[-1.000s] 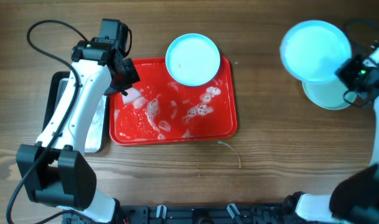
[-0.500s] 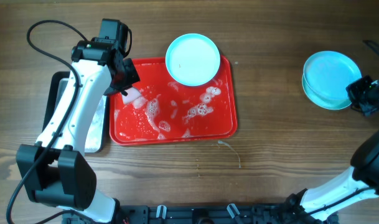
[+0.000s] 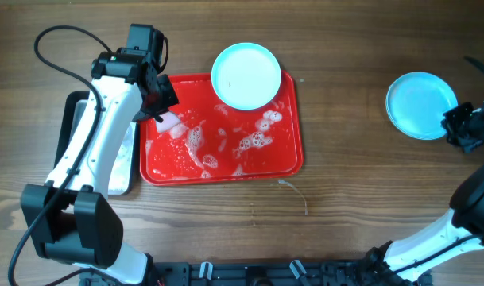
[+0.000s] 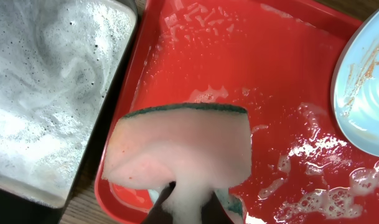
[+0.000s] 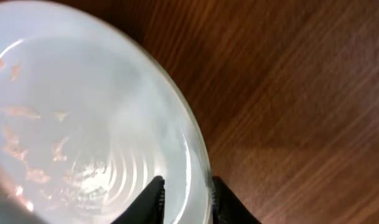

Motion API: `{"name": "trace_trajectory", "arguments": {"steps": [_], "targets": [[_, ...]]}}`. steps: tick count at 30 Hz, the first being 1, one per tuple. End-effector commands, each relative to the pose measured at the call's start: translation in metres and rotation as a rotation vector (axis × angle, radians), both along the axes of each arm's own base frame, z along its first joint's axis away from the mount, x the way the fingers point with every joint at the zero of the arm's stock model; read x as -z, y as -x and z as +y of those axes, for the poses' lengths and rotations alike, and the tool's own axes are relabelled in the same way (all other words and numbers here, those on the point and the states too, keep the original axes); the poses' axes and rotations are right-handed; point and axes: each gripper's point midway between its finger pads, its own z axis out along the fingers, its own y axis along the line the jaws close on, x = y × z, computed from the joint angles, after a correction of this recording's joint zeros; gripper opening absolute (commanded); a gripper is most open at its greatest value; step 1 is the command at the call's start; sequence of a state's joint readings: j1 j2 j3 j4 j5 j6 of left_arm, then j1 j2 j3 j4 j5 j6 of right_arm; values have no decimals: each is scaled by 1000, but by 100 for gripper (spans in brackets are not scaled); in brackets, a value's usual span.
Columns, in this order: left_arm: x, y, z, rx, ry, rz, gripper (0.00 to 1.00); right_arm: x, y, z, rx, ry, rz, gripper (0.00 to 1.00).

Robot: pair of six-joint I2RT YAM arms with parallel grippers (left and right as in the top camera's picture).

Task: Clean dirty plates on tray and stack at the side
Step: 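Open the right gripper and move it back toward the red tray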

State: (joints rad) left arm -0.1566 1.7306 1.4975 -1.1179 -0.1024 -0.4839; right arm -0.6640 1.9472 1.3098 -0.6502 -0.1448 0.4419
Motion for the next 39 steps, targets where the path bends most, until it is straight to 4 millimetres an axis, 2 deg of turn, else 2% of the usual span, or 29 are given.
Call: {"name": "trace_trajectory", "arguments": {"steps": [1,4,7,8,10,11,12,14,17,21,26,30,34,36,39], "targets": [[-6,-2,-1,4,11,-18,4,-52,-5,-1,-1,55,-99,35],[-6,-2,-1,4,11,-18,4,-89,-11,11,-37,53,-199,40],[-6,-3,-1,4,11,-18,4,-136,-22,45,-152,46,-333,46],[-6,-3,-1,4,10,-18,4,-152,-27,63,-218,48,-373,47],[-6,-2,-1,4,10,-18,4,-170,-32,98,-299,46,-402,49],[-6,-2,-1,4,10,-16,4,-177,-36,124,-364,42,-415,49],[-5,-2,0,4,10,-14,4,-180,-40,141,-405,35,-421,49],[-5,-1,0,4,9,-10,4,-182,-50,198,-532,0,-428,50],[-5,0,0,4,8,-6,4,-172,-61,268,-628,-24,-407,50],[-5,0,0,4,9,-7,4,-152,-77,340,-725,14,-399,49],[-5,0,0,4,9,-7,4,-104,-99,390,-752,74,-371,45],[-5,0,0,4,8,-7,4,-64,-115,414,-784,65,-371,42],[-5,0,0,4,8,-7,4,-22,-122,422,-771,47,-329,39],[-5,0,0,4,8,-7,4,-8,-121,420,-751,42,-300,38],[-5,0,0,4,8,-6,4,1,-121,420,-751,41,-285,37]]}}
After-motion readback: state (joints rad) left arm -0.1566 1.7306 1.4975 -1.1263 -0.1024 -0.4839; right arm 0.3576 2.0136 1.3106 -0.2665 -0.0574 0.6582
